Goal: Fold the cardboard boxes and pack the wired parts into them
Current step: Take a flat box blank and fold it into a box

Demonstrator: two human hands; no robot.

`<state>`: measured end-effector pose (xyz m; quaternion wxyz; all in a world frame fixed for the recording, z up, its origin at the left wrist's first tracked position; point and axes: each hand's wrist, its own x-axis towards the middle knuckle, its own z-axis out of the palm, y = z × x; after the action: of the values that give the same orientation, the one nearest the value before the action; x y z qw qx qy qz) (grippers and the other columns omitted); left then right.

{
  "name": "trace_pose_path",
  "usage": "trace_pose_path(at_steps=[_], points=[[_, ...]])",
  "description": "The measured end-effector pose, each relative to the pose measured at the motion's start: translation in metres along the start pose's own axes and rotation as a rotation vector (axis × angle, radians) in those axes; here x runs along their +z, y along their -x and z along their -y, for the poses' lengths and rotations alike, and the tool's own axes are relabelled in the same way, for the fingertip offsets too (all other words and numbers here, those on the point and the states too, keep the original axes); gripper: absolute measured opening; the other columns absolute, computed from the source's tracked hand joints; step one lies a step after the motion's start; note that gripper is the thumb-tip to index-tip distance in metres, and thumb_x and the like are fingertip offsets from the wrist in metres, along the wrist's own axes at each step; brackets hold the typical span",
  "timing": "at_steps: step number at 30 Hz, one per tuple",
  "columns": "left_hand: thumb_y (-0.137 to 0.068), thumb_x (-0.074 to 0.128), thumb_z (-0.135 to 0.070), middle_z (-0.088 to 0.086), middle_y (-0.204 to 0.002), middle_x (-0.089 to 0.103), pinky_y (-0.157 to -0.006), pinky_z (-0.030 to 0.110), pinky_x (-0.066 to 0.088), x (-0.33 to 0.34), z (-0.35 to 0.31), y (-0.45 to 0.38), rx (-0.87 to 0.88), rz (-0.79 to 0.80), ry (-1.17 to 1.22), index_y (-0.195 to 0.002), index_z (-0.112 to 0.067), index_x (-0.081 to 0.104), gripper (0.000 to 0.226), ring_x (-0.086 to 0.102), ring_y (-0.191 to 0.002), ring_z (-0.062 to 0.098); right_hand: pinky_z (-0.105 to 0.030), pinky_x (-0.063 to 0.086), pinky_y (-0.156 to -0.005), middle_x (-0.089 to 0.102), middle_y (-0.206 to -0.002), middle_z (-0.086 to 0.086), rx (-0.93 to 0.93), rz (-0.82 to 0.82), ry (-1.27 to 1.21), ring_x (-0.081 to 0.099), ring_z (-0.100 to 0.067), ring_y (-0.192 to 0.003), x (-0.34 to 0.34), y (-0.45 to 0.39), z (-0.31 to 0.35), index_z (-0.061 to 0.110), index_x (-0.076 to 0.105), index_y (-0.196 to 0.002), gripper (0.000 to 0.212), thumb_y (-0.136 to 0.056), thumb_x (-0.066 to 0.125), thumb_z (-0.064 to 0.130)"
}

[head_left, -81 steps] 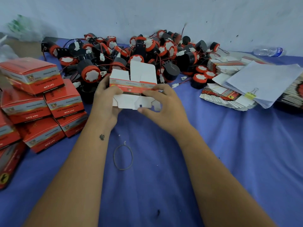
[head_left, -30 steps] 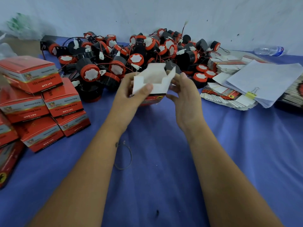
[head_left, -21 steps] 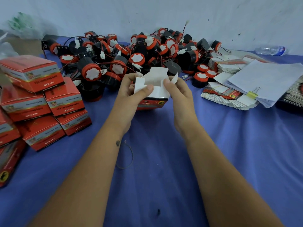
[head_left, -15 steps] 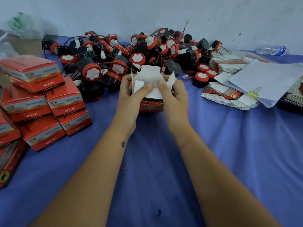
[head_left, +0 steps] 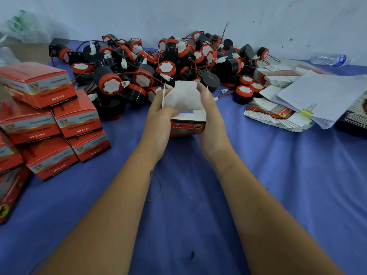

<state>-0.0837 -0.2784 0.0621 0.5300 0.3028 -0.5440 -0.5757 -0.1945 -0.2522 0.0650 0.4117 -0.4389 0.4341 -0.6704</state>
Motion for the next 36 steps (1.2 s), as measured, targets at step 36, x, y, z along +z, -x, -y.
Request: trace_pose_path(at_steps=[36], points=[[-0.096,0.054,-0.003,-0.001,-0.108,0.072,-0.084,0.031,0.056,-0.008,-0.002,-0.006,-0.036,0.179,0.16,-0.12,-0.021,0.064,0.032,0.067,-0.101,0.017,-0.032,0.055,-0.071,0.071,-0.1,-0.005,0.094,-0.246,-0.134,0.065,-0.018,-0.087,0.008,0.005,0.009,0.017,0.069,-0.106,0.016,-0.099,0.054,0.015]])
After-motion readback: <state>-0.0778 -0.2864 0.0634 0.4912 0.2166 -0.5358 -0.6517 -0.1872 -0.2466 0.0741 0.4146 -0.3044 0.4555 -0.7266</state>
